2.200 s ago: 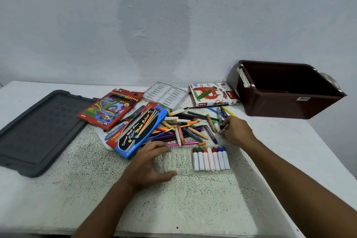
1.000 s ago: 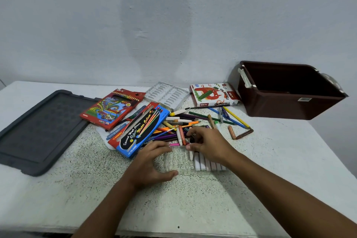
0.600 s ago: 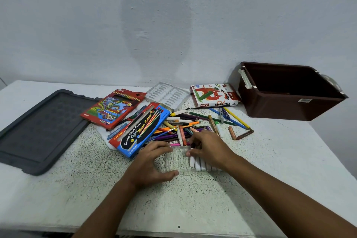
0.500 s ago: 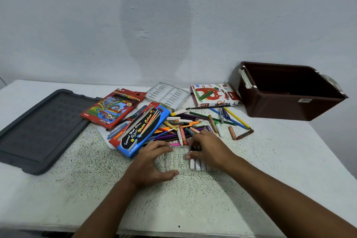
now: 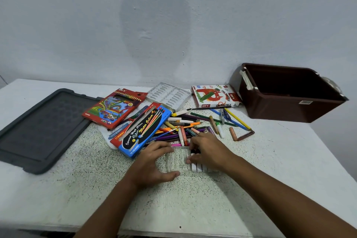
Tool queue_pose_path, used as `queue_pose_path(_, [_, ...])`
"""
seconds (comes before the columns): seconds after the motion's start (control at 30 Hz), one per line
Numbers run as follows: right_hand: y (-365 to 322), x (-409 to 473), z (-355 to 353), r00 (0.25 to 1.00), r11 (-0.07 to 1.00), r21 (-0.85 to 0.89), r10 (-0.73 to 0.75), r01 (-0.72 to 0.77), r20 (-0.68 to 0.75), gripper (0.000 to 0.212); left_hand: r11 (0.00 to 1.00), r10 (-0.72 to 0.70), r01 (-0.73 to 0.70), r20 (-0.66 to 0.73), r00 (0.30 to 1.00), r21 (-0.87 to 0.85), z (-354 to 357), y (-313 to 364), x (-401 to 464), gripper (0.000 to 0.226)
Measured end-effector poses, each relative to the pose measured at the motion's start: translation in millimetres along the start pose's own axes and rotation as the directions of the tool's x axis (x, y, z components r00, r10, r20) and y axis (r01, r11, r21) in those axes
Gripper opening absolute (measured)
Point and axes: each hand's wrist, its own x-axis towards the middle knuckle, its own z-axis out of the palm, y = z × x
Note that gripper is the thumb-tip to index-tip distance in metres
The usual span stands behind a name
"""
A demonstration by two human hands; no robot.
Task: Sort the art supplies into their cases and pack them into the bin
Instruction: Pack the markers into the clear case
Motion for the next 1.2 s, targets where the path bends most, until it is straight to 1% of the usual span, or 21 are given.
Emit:
queue_pose_path(0.13, [-2, 3, 3, 1.000, 0.999, -0.049, 0.019, -0.019, 0.002, 0.041, 1.000, 0.003, -0.003, 0.005, 1.000, -0.007, 0, 0, 0, 0.070])
queue_pose_path(0.27, [-4, 4, 1, 0.999, 0.998, -0.054, 0.029, -0.027, 0.037, 0.039, 1.000, 0.001, -0.001, 0.006, 1.000, -0.017, -1, -2, 0, 0.071])
queue_pose_path(0.3, [-3, 4, -2, 0.998, 1.000, -0.008, 0.030, -0.029, 0.047, 0.036, 1.000, 0.004, -0.004, 0.004, 1.000, -0.018, -1, -2, 0, 0.071])
queue_pose_path(0.37, [-1, 3, -10, 0.997, 0.981, 0.182, 0.065, -0.070, 0.029, 0.025, 1.000, 0.014, -0.014, 0.001, 1.000, -0.015, -1, -2, 0, 0.072])
queue_pose_path(0.4, [2, 4, -16, 0.994, 0.961, 0.255, 0.111, -0.105, -0.012, 0.019, 1.000, 0.015, -0.015, 0.002, 1.000, -0.015, -1, -2, 0, 0.072])
queue_pose_path(0.43, [6, 7, -23, 0.982, 0.947, 0.286, 0.172, -0.144, -0.075, 0.015, 1.000, 0.014, -0.014, 0.004, 1.000, -0.014, -1, -2, -1, 0.074])
queue_pose_path(0.5, [21, 16, -34, 0.935, 0.942, 0.231, 0.292, -0.245, -0.202, 0.013, 1.000, 0.014, -0.014, 0.010, 1.000, -0.014, -1, -3, -1, 0.076])
queue_pose_path(0.53, [30, 20, -39, 0.909, 0.936, 0.174, 0.341, -0.306, -0.238, 0.015, 1.000, 0.015, -0.015, 0.014, 1.000, -0.016, -1, -3, -1, 0.076])
queue_pose_path(0.57, [39, 24, -42, 0.891, 0.924, 0.115, 0.382, -0.364, -0.246, 0.018, 1.000, 0.016, -0.016, 0.016, 1.000, -0.018, -1, -3, -1, 0.077])
queue_pose_path(0.6, [47, 27, -44, 0.880, 0.908, 0.067, 0.418, -0.414, -0.225, 0.019, 1.000, 0.017, -0.017, 0.017, 1.000, -0.019, -1, -4, -1, 0.077])
queue_pose_path(0.67, [58, 28, -45, 0.870, 0.881, 0.027, 0.470, -0.472, -0.148, 0.021, 1.000, 0.021, -0.020, 0.016, 1.000, -0.017, -1, -5, -1, 0.075])
queue_pose_path(0.73, [62, 28, -42, 0.869, 0.875, 0.031, 0.483, -0.483, -0.104, 0.022, 1.000, 0.025, -0.025, 0.012, 1.000, -0.017, 0, -6, -1, 0.074])
queue_pose_path(0.8, [65, 27, -40, 0.865, 0.869, 0.086, 0.494, -0.488, -0.084, 0.023, 0.999, 0.029, -0.029, 0.011, 1.000, -0.029, -1, -7, -1, 0.072])
queue_pose_path(0.93, [66, 26, -38, 0.852, 0.851, 0.166, 0.516, -0.498, -0.092, 0.022, 0.999, 0.034, -0.034, 0.010, 0.999, -0.029, 0, -10, -1, 0.071])
queue_pose_path(1.13, [57, 25, -41, 0.835, 0.843, 0.108, 0.537, -0.527, -0.120, 0.033, 0.999, 0.033, -0.032, 0.008, 0.999, -0.020, 2, -11, -2, 0.069])
queue_pose_path(1.2, [55, 25, -42, 0.832, 0.842, 0.115, 0.539, -0.528, -0.132, 0.030, 0.999, 0.031, -0.031, 0.004, 1.000, -0.017, 2, -12, -2, 0.069])
